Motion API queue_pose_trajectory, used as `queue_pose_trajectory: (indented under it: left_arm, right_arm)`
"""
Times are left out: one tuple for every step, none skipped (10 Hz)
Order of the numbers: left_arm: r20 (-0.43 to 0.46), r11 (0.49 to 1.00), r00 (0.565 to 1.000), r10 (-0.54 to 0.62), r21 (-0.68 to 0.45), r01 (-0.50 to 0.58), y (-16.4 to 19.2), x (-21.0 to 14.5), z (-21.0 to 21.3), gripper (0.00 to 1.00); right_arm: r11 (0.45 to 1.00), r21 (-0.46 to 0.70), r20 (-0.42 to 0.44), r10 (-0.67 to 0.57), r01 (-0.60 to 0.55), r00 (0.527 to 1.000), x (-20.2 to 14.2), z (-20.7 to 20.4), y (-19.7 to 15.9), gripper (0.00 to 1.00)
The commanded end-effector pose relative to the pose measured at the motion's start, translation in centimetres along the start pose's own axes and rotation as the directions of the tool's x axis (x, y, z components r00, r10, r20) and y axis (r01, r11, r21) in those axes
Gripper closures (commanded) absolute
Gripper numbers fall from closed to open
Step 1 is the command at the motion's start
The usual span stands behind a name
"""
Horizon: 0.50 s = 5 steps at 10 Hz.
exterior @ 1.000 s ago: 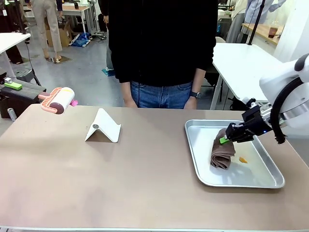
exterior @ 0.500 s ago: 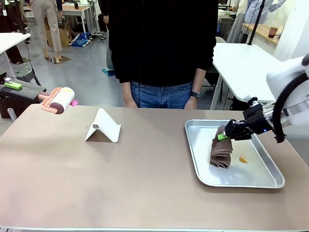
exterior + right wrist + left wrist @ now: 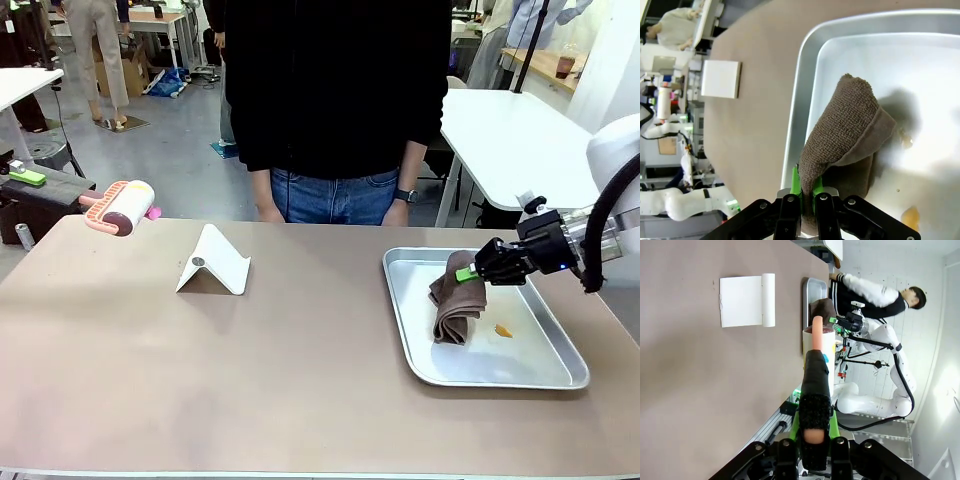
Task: Clean the surface of the table.
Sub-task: If a person points to the right, clean the right side of the table with your right hand, and if they point to the left, clean the left side with your left hand.
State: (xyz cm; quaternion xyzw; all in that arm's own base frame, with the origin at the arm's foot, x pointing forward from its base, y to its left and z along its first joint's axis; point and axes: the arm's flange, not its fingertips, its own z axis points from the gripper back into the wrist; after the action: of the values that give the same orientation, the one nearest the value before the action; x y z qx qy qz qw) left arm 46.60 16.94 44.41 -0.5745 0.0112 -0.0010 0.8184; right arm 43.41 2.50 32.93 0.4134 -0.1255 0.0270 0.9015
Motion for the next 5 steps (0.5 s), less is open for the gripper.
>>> queue_pose_trajectory:
  left_arm:
    - [0.003, 1.0, 1.0, 0.005, 0.002, -0.005, -0.43, -0.43, -0.18, 0.77]
    - [0.003, 1.0, 1.0, 0.005, 0.002, -0.005, -0.43, -0.43, -0.18, 0.77]
    - [0.003, 1.0, 1.0, 0.005, 0.002, -0.005, -0.43, -0.43, -0.18, 0.77]
    - [0.003, 1.0, 1.0, 0.005, 0.002, -0.005, -0.43, -0.43, -0.18, 0.77]
    - [0.003, 1.0, 1.0, 0.005, 0.002, -0.005, -0.43, -0.43, -0.18, 0.77]
  right_arm:
    - [1.0, -0.007, 0.008, -0.001, 0.001, 1.0, 0.11, 0.17, 0.13, 0.91]
    - [1.0, -0.007, 0.008, -0.001, 0.001, 1.0, 0.11, 0.17, 0.13, 0.91]
    - [1.0, -0.007, 0.008, -0.001, 0.001, 1.0, 0.11, 0.17, 0.13, 0.91]
    - [1.0, -0.007, 0.008, -0.001, 0.001, 1.0, 0.11, 0.17, 0.13, 0.91]
    - [1.0, -0.007, 0.008, -0.001, 0.001, 1.0, 0.11, 0.17, 0.13, 0.91]
